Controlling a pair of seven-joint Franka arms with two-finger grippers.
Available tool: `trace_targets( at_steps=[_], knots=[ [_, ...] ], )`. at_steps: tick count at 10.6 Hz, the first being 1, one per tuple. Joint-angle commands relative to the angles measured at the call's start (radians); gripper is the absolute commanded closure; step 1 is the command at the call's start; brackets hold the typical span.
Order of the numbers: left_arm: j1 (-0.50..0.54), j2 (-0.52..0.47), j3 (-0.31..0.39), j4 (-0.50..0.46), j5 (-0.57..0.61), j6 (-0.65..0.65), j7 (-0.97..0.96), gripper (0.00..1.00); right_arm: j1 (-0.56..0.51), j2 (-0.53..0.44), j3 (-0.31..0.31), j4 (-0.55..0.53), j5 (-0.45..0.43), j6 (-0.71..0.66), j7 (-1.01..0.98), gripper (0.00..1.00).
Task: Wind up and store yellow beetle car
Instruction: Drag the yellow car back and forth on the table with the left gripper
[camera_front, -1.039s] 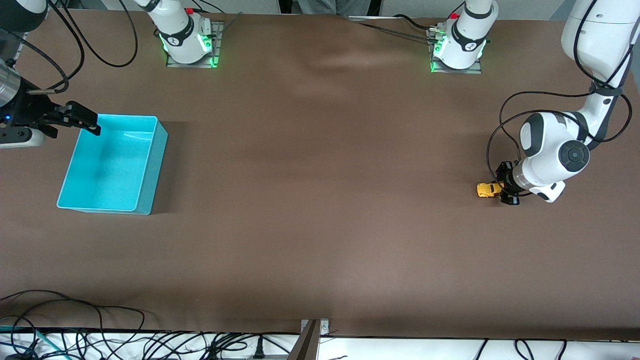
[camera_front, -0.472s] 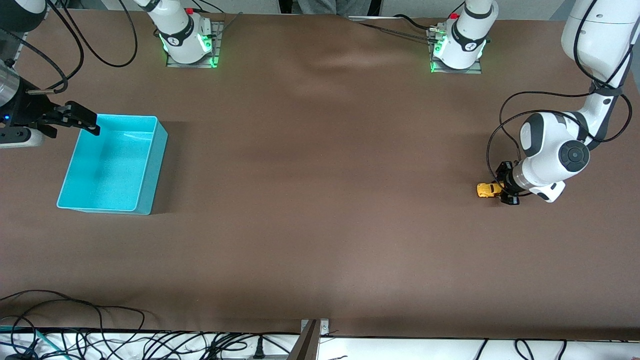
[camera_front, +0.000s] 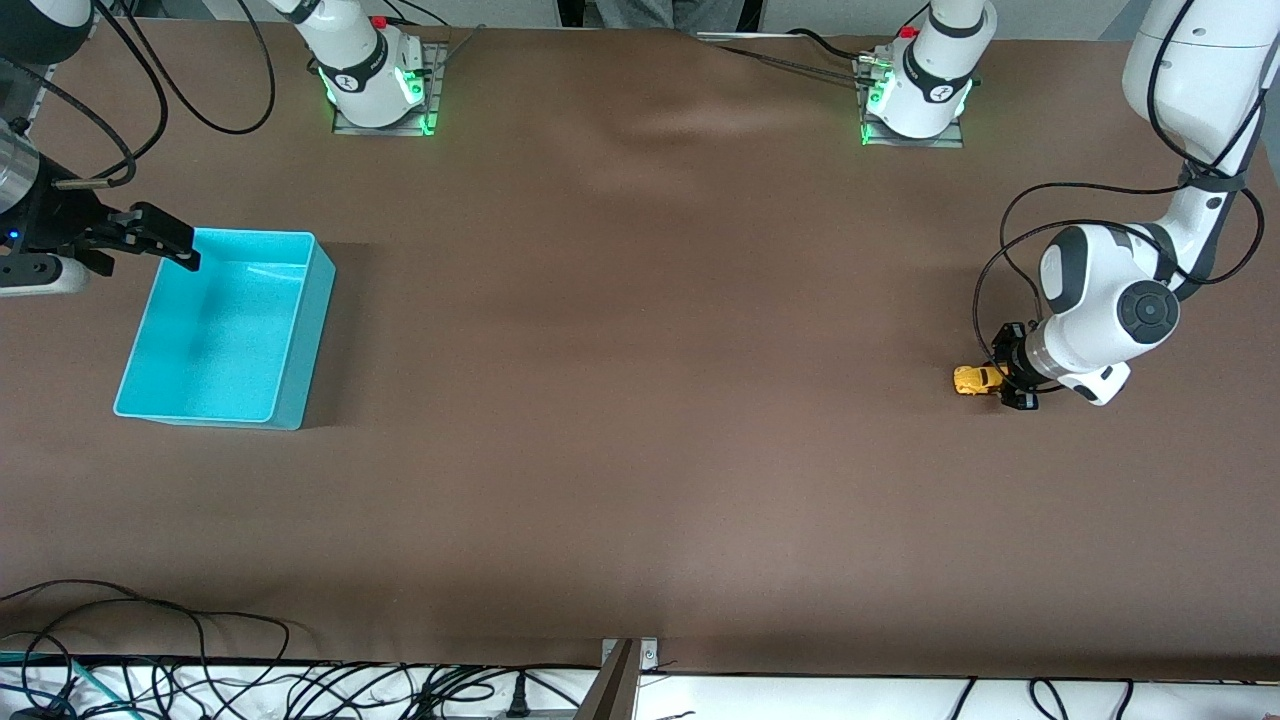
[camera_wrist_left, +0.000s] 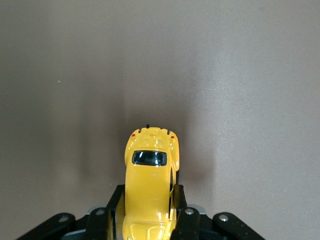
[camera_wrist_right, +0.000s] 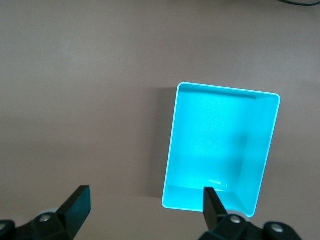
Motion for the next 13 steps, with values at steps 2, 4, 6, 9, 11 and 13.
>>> trace_targets(
  at_steps=[2,4,6,9,11,13],
  knots=[
    [0.012,0.056,0.002,0.024,0.035,0.013,0.056,1.00,0.000,-0.017,0.003,-0.011,-0.010,-0.004,-0.007,0.00],
    [0.010,0.056,0.002,0.024,0.037,0.011,0.069,1.00,-0.002,-0.017,0.001,-0.011,-0.010,-0.004,-0.009,0.00],
    [0.010,0.057,0.002,0.024,0.039,0.011,0.072,1.00,0.000,-0.017,0.001,-0.011,-0.010,-0.005,-0.009,0.00],
    [0.010,0.059,0.002,0.024,0.039,0.011,0.070,1.00,0.000,-0.017,0.001,-0.011,-0.010,-0.004,-0.007,0.00],
    [0.011,0.057,0.002,0.024,0.039,0.011,0.070,1.00,-0.002,-0.017,0.001,-0.011,-0.010,-0.005,-0.009,0.00],
    [0.019,0.051,0.002,0.024,0.037,0.011,0.056,0.26,-0.002,-0.017,0.001,-0.011,-0.010,-0.005,-0.010,0.00]
  ],
)
